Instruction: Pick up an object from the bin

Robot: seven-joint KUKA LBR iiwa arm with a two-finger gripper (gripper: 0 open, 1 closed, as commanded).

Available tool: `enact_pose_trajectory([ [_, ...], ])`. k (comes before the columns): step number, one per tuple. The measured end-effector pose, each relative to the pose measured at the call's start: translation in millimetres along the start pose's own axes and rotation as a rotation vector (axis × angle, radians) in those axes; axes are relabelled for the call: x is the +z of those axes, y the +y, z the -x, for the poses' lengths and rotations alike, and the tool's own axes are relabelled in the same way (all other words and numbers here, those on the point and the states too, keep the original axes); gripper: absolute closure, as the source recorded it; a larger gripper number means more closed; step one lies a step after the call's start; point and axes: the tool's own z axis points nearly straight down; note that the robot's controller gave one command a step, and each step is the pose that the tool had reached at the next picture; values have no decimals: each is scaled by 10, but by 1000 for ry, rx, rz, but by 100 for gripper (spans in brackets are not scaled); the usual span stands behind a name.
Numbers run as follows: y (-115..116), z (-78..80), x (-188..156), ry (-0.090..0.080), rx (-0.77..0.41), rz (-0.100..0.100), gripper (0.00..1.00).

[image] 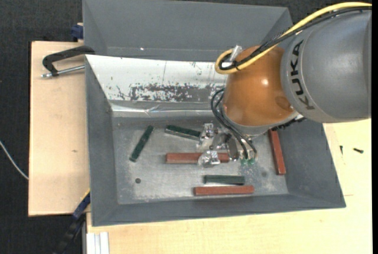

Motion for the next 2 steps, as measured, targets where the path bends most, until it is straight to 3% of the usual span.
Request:
enact_pose_trajectory([
  [2,3,11,-254,-3,0,0,100],
])
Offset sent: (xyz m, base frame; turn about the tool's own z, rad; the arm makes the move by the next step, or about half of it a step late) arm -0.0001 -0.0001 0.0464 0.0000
